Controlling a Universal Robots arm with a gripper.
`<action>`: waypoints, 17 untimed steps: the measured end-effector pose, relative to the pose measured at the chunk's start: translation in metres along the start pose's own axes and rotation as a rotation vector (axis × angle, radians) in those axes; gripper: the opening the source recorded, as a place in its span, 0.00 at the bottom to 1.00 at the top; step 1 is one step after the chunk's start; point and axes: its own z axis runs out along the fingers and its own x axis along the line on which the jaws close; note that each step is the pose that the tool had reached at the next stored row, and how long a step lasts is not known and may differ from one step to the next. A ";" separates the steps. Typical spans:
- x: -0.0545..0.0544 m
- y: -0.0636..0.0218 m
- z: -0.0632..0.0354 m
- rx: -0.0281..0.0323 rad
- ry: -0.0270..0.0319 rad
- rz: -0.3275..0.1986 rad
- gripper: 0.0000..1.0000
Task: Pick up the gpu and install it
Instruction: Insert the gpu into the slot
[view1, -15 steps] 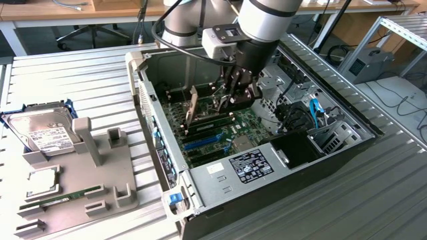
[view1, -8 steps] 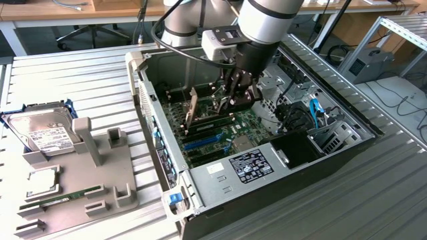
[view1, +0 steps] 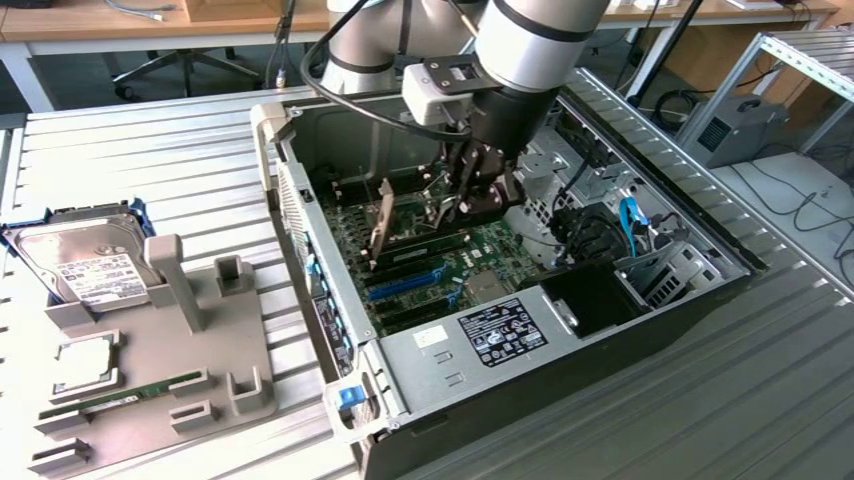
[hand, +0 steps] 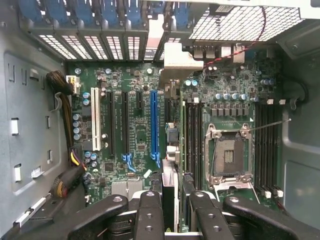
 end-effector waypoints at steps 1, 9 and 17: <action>0.000 0.0003 0.0001 -0.0001 0.0001 0.000 0.26; 0.002 0.0040 0.0012 -0.0001 0.0001 0.000 0.26; 0.005 0.0055 0.0021 0.0000 0.0000 0.000 0.26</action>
